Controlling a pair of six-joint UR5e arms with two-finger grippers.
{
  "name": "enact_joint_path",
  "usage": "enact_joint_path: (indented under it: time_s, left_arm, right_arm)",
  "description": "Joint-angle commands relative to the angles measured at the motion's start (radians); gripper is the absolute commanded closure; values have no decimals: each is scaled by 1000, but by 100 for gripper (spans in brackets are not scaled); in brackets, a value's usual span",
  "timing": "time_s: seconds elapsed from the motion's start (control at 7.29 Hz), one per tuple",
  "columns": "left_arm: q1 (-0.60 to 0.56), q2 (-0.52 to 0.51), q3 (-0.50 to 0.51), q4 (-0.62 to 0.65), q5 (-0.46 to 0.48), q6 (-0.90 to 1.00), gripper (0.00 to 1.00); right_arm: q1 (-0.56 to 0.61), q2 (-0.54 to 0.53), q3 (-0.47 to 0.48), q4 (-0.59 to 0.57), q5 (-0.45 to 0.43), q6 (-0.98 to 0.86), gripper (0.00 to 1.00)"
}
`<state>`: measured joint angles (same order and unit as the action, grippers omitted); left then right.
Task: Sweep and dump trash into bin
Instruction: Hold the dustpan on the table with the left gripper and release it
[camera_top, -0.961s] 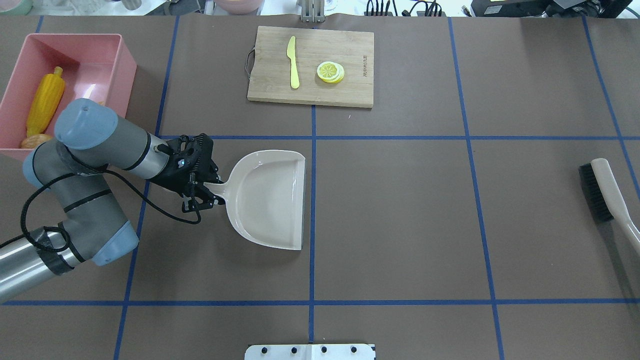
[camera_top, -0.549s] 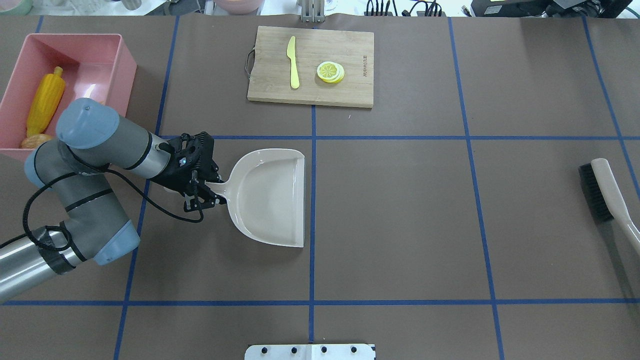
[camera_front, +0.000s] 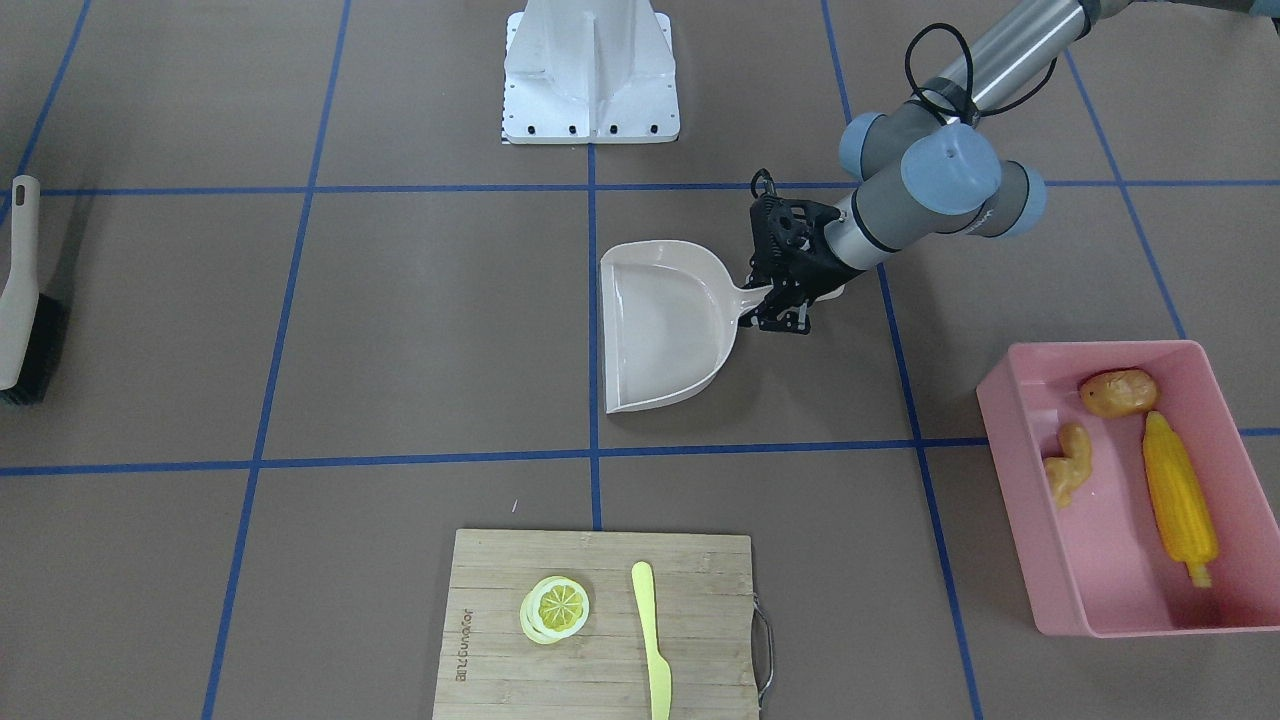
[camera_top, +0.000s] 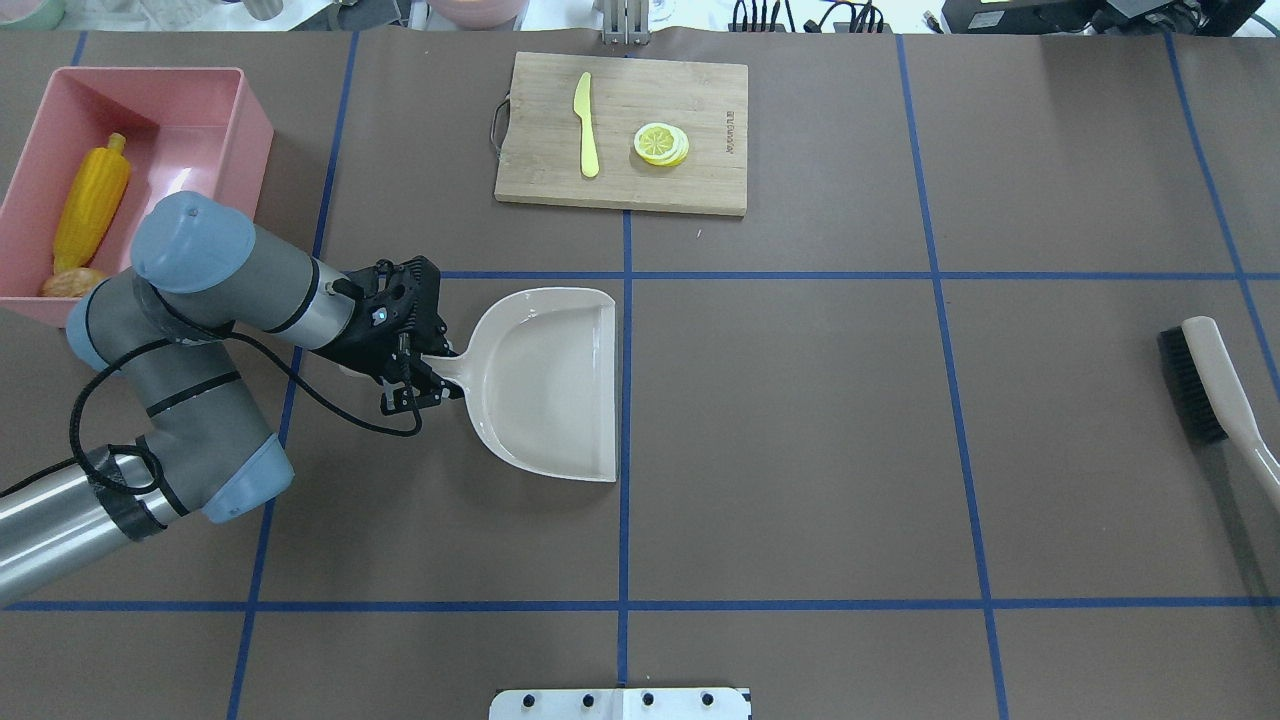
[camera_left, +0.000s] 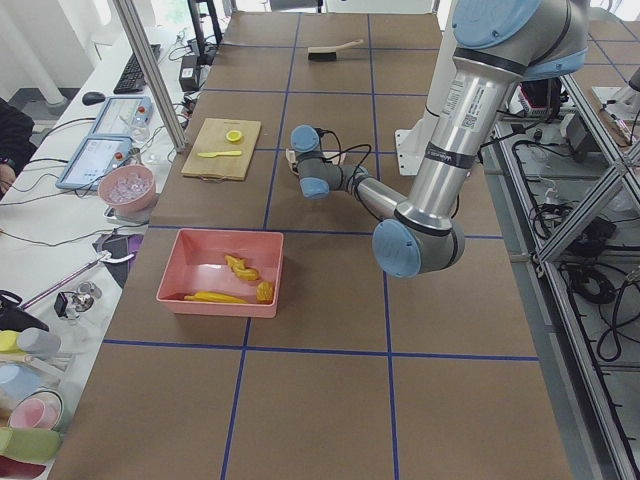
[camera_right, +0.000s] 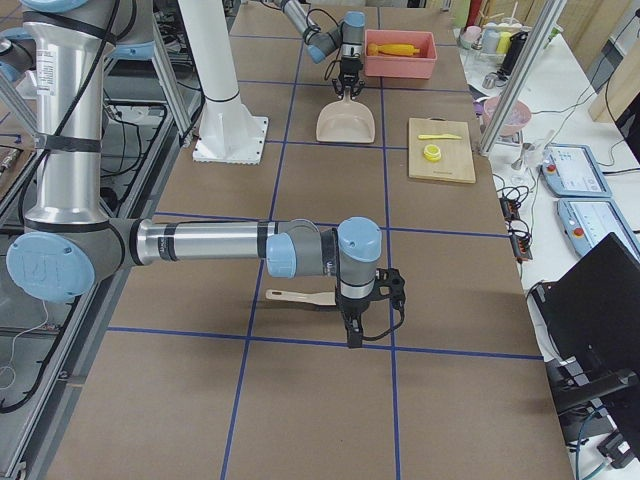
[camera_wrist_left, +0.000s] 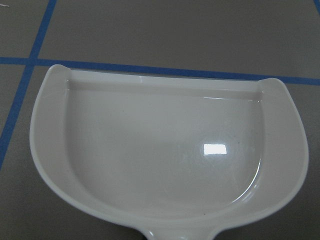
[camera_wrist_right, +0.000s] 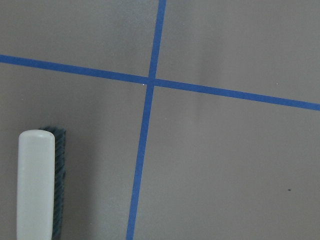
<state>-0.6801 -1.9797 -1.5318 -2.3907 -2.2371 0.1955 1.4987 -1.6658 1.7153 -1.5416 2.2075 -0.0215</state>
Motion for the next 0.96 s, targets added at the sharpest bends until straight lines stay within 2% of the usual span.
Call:
enact_joint_path:
  time_s: [0.0,0.14,0.27,0.55,0.82]
  left_arm:
    - [-1,-2,1,4,2,4,83]
    - [1,-2,5,7,2,4,67]
    - [1,-4,10,5,4,5,58]
    - [1,-4,21,-1,4,5,56]
    - [1,1,13,-4,1,2,31]
  right_arm:
    - [0,0,-2,0,1,0,0]
    - [0,0,1,0,4,1,0]
    - [0,1,1,0,4,2,0]
    - [0,12,7,0,6,3,0]
    - [0,3,7,0,9,3,0]
